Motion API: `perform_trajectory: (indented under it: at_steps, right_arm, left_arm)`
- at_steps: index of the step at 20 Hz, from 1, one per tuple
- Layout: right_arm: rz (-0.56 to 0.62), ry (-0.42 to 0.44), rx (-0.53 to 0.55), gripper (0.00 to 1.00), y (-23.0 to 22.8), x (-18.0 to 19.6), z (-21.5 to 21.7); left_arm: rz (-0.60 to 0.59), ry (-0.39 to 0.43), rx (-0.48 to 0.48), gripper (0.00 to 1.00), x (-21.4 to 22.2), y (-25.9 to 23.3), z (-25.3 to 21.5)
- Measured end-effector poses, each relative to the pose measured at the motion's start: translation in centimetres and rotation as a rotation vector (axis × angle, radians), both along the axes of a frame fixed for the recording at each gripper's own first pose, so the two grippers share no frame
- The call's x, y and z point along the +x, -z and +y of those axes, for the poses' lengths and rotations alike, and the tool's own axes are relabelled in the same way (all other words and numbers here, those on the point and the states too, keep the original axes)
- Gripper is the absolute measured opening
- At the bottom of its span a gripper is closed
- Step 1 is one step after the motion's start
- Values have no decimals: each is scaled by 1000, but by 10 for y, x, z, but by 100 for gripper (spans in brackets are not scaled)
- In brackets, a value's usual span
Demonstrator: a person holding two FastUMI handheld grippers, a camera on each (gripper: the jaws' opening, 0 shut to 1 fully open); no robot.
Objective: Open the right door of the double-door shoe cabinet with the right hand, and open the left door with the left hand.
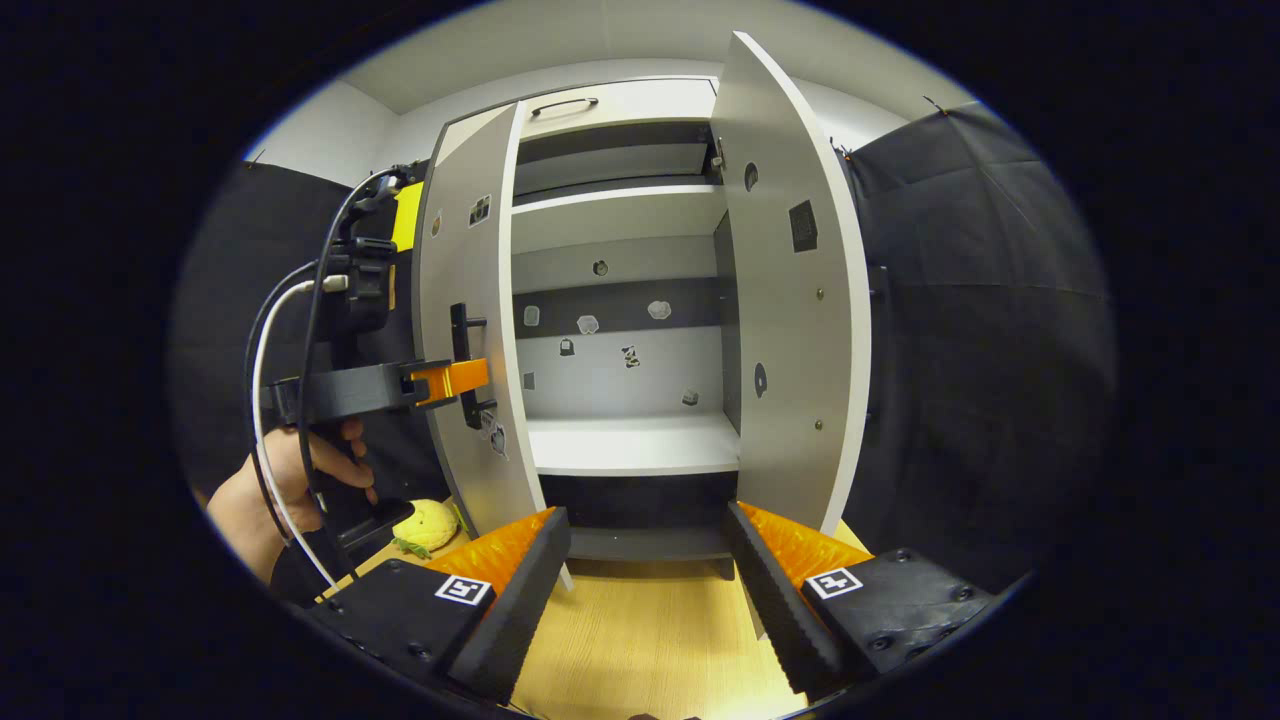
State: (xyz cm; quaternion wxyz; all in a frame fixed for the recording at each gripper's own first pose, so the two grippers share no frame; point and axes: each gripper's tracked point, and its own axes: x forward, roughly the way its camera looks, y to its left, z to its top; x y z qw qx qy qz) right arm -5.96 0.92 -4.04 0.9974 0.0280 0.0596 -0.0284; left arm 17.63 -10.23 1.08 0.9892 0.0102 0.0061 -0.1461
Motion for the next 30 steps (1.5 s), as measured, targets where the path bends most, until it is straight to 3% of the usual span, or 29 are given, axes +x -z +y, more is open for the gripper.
perform_trajectory:
  at_steps: [9,20,25,30]
  right_arm:
    - [-12,51,2,98,-1,-23,14]
    - [7,36,-9,98,6,-26,29]
    - [13,24,-9,99,7,-25,35]
    - [22,27,-11,98,11,-25,38]
  left_arm:
    - [-8,4,0,9,-38,-1,40]
    - [-13,-19,-6,8,-57,-3,82]
    - [-19,-54,6,8,-64,-3,107]
    - [-63,-139,58,6,-70,-6,155]
